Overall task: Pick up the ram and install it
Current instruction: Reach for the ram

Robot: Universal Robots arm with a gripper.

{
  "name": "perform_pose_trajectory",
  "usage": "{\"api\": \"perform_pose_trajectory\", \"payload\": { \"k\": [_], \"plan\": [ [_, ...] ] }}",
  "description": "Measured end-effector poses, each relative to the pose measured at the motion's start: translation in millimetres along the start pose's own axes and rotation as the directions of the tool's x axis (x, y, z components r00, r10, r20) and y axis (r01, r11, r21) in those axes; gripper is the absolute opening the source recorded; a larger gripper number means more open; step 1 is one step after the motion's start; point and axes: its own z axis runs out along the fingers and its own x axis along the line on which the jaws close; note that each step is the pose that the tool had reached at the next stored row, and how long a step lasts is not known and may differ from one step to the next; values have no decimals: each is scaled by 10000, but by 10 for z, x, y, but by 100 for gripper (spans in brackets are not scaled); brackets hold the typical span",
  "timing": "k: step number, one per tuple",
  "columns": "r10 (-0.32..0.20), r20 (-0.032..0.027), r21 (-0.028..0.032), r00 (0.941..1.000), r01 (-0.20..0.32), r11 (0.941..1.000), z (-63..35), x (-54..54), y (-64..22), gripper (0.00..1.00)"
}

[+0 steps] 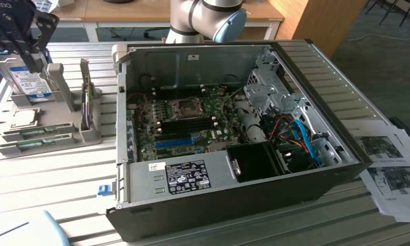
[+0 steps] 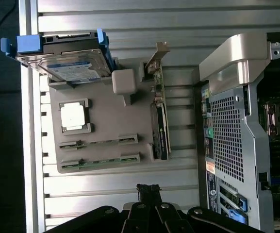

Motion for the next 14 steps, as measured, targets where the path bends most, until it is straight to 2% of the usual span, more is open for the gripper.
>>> {"api": "perform_pose_trajectory", "payload": {
  "k": [14],
  "plan": [
    [1, 0, 0, 10000, -1, 10000, -3, 338, -25, 9]
  ]
}}
